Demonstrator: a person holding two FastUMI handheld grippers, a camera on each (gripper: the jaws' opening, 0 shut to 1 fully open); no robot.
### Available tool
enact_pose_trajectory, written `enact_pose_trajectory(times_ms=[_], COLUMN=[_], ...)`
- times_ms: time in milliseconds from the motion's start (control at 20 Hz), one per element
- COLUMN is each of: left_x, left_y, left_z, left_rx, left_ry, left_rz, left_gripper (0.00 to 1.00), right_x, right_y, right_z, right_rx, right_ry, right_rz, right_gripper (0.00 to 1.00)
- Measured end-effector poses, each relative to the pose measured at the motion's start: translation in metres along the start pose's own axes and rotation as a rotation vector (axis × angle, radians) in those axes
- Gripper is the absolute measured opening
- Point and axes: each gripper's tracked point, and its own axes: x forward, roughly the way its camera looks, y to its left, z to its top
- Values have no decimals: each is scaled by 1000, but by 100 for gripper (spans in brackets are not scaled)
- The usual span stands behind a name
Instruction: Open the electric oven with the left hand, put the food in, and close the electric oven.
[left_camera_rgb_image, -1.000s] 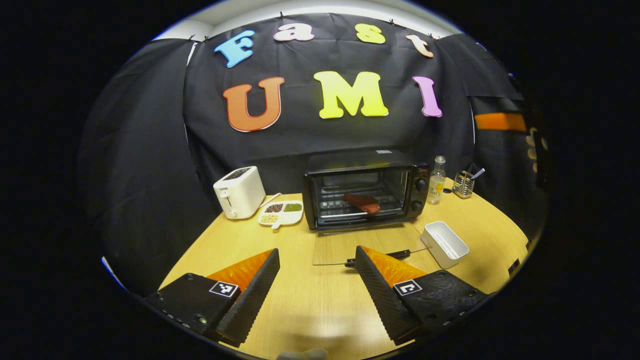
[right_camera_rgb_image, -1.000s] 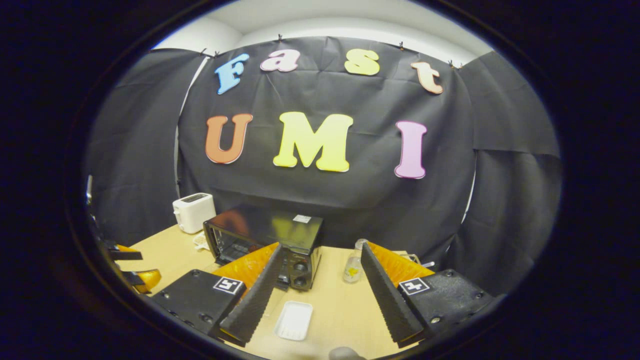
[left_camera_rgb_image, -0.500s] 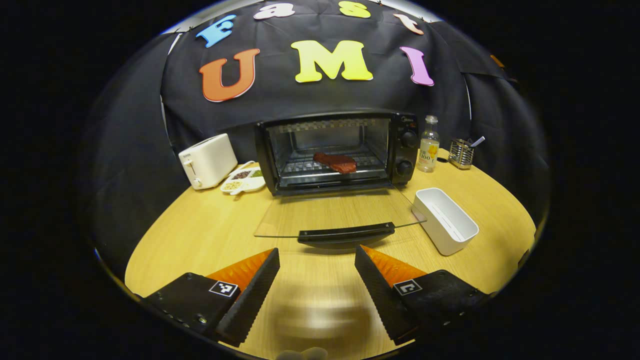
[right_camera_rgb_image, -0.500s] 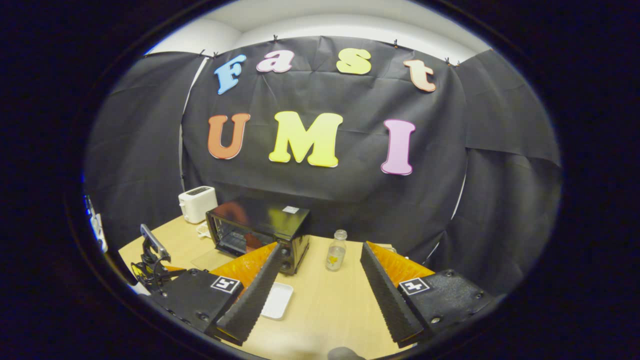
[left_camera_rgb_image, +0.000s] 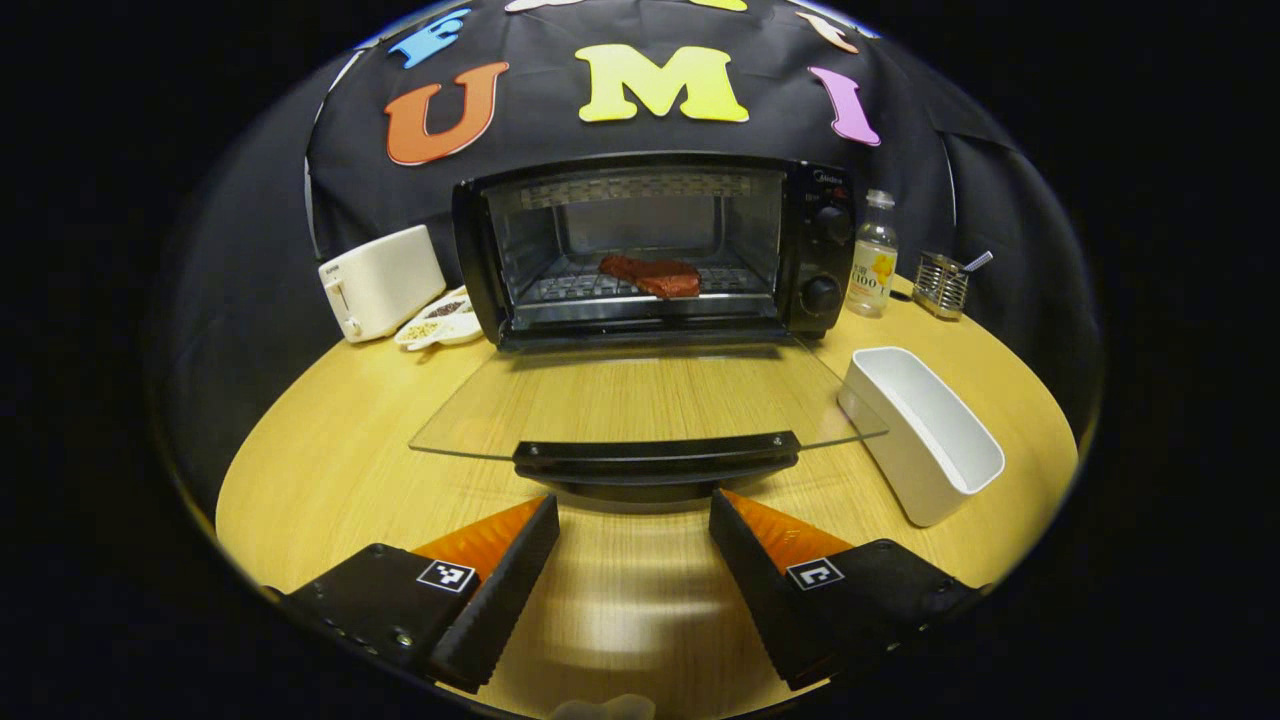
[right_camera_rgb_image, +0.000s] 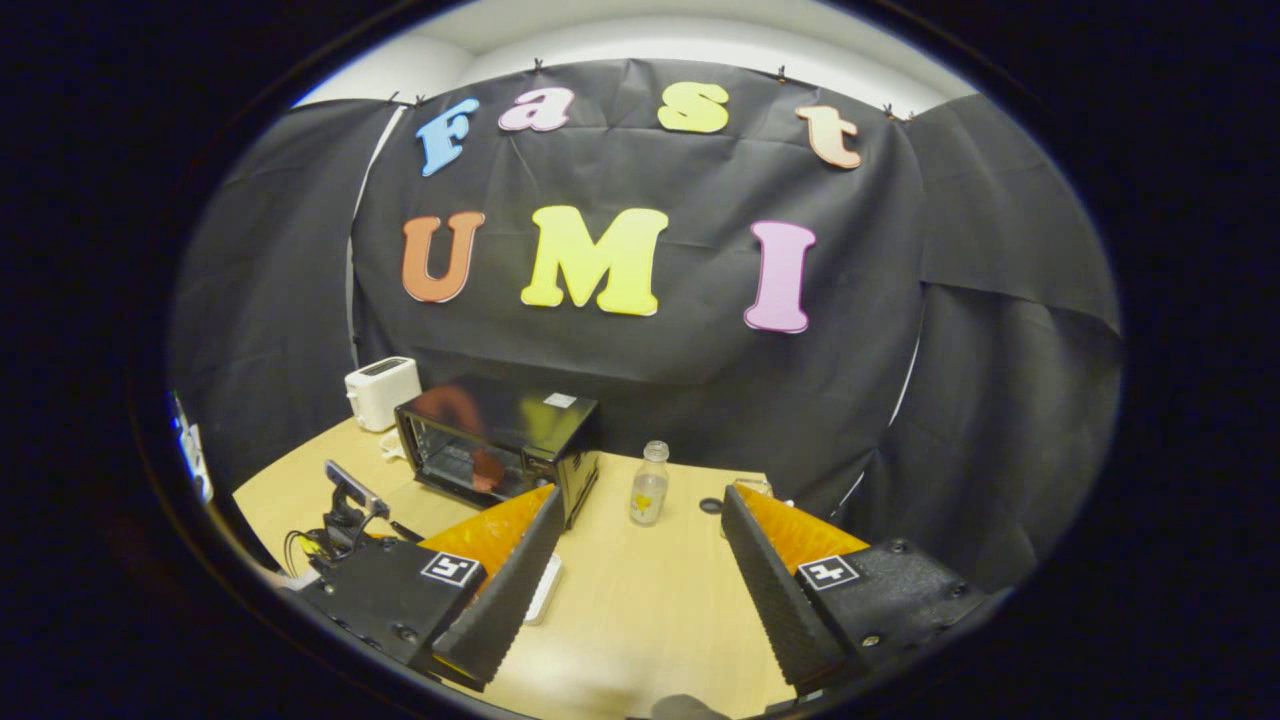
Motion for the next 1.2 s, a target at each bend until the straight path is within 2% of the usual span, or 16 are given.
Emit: enact_pose_trajectory(times_ms=[250, 650, 1200], left_x=[10, 5, 3], left_y=[3, 7, 15], left_z=[5, 47, 116], left_rx=[-1, 1, 64], left_ry=[5, -63, -150], left_rz=[-4, -11, -24], left_gripper=[97, 97, 96], right_x=[11, 14, 8], right_y=[4, 4, -5], right_z=[-2, -5, -7], right_rx=[14, 50, 129], right_ry=[14, 13, -11], right_rz=[4, -1, -36], right_gripper=[100, 100, 100])
